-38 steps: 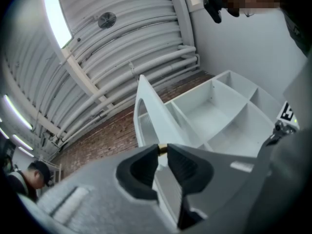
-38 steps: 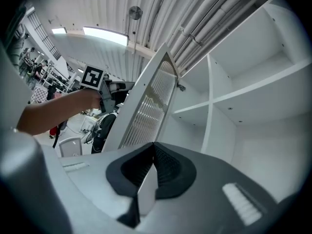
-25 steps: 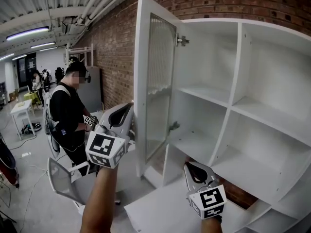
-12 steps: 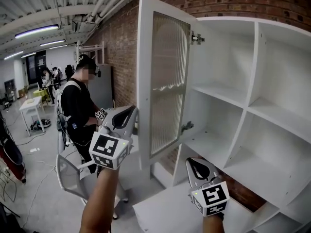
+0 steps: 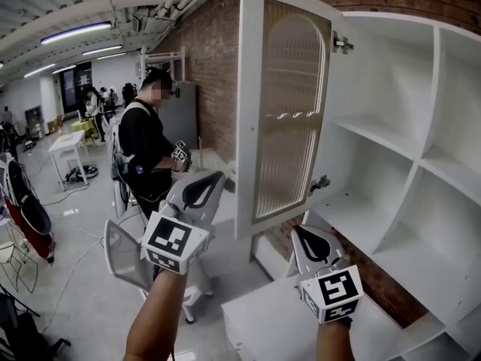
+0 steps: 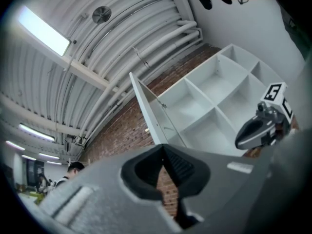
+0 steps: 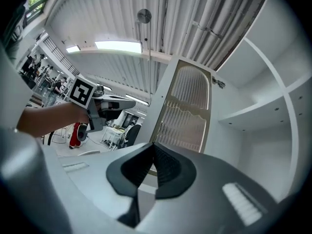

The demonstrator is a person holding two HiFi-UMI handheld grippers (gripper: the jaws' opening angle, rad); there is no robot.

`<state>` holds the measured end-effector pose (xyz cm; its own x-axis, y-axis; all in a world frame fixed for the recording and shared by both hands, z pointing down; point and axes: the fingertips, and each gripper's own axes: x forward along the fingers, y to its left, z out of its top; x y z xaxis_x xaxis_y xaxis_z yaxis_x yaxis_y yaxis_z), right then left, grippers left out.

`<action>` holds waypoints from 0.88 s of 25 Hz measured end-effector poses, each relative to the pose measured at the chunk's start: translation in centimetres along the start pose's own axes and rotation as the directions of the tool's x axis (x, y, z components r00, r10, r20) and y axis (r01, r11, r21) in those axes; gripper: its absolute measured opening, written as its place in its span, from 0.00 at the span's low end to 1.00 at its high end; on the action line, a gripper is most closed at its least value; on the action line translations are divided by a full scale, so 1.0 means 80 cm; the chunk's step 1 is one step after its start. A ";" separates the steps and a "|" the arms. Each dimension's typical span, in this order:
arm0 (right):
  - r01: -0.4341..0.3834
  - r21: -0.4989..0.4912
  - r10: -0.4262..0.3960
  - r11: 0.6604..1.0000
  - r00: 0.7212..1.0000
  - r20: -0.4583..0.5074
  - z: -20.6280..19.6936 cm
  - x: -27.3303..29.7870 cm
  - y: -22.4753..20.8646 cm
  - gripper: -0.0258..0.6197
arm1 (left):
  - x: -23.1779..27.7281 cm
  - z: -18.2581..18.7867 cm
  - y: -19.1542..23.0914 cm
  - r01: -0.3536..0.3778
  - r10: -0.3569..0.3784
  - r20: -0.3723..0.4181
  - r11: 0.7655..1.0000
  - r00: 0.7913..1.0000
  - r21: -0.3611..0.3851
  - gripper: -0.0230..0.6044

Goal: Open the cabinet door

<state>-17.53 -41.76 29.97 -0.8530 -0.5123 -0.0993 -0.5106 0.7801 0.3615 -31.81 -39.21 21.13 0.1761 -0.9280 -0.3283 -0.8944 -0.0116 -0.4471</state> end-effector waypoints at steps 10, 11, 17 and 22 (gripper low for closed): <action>-0.029 -0.033 0.030 0.999 0.998 0.048 0.025 0.023 0.044 0.05 | -0.065 -0.028 -0.005 0.023 -0.022 -0.037 1.000 0.999 0.009 0.04; -0.030 -0.034 0.032 0.999 0.998 0.047 0.025 0.031 0.042 0.05 | -0.064 -0.034 -0.002 0.021 -0.021 -0.042 1.000 0.999 0.002 0.04; -0.024 -0.041 0.026 0.999 0.999 0.044 0.023 0.068 0.033 0.05 | -0.062 -0.070 0.011 0.005 -0.008 -0.059 0.999 0.998 -0.049 0.04; -0.012 -0.078 0.016 0.997 0.999 0.043 0.028 0.045 0.059 0.05 | -0.094 -0.068 -0.009 0.017 -0.020 -0.050 0.998 0.999 -0.064 0.04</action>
<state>-23.26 -39.12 29.22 -0.8648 -0.4840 -0.1336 -0.4902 0.7560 0.4337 -34.76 -34.29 28.45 0.1734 -0.9451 -0.2769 -0.9157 -0.0513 -0.3986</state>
